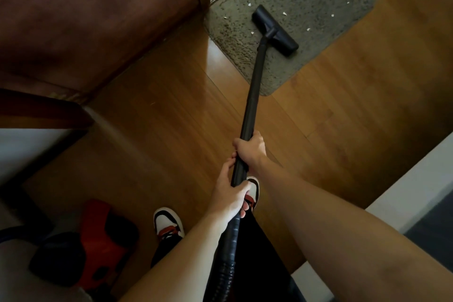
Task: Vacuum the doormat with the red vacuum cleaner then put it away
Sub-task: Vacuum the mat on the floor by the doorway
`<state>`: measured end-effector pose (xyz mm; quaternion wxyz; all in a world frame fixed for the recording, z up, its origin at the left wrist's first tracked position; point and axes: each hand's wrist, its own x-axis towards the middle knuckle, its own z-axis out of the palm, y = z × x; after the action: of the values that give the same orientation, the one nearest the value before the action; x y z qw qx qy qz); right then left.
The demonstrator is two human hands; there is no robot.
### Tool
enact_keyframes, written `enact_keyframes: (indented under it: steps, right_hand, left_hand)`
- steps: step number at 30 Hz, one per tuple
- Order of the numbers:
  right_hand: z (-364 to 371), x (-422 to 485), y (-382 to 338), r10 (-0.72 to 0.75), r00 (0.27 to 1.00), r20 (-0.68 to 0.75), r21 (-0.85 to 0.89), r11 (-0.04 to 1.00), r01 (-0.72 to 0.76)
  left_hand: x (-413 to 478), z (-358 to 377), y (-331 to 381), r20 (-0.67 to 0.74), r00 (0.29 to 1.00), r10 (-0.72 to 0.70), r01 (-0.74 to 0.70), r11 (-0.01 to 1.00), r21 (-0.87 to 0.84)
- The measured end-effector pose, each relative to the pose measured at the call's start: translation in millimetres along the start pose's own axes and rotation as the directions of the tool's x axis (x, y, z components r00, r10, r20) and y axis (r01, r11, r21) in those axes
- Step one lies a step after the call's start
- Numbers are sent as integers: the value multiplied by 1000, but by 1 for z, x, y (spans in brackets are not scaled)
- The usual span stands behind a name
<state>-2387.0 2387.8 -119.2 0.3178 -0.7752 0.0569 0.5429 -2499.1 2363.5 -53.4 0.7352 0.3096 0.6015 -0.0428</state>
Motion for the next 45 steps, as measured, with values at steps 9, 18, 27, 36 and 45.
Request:
enact_keyframes:
  steps: [9, 18, 27, 36, 45]
  right_hand:
    - [19, -23, 32, -17, 1000, -1, 39, 999, 17]
    - [66, -52, 80, -30, 999, 26, 197, 980, 25]
    - [121, -83, 118, -30, 999, 28, 49, 998, 28]
    - [145, -96, 120, -20, 996, 90, 149, 989, 6]
    - [120, -63, 97, -71, 994, 86, 152, 987, 57]
  left_hand:
    - [-3, -24, -8, -35, 999, 8, -6, 999, 53]
    - [-21, -82, -60, 68, 997, -33, 26, 995, 98]
    - [-39, -133, -111, -5, 997, 77, -76, 991, 107]
    - [-44, -159, -117, -10, 998, 54, -52, 990, 135]
    - [-20, -127, -90, -80, 994, 79, -70, 992, 106]
